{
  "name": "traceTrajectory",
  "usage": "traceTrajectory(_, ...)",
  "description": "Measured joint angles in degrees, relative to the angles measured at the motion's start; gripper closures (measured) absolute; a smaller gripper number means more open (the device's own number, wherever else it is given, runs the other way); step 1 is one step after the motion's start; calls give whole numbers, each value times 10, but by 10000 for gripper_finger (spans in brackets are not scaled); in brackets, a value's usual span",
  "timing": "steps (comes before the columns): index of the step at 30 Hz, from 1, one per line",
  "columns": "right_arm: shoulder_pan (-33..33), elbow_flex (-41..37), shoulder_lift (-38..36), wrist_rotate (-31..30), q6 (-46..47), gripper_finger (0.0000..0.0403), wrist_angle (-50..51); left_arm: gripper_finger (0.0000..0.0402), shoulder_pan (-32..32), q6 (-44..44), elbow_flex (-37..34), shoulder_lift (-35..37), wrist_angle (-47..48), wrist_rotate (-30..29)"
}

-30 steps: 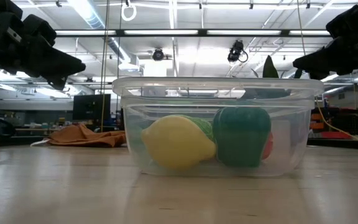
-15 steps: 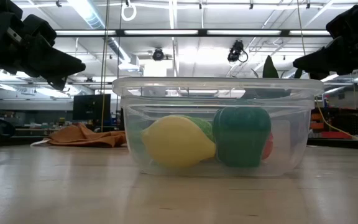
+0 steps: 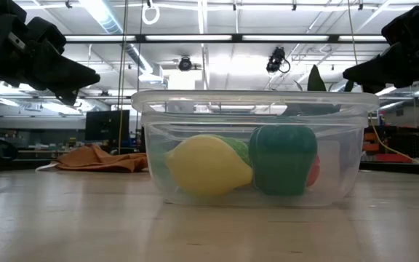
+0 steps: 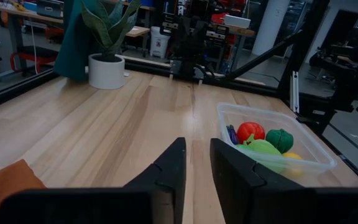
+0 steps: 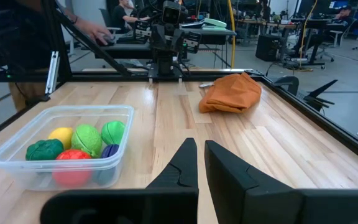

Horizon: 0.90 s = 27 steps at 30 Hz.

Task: Pick and placing Produce into tupperware
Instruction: Return to Home Position

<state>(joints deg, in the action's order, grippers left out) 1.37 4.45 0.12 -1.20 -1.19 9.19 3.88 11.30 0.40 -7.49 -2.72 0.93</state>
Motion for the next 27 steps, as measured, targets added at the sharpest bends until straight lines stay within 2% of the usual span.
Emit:
traceTrajectory(9,0,0,0,0,0,403,0,311,0,0,0,0,0,0)
traceTrajectory(20,0,0,0,0,0,403,0,323,0,0,0,0,0,0)
traceTrajectory(27,0,0,0,0,0,403,0,315,0,0,0,0,0,0)
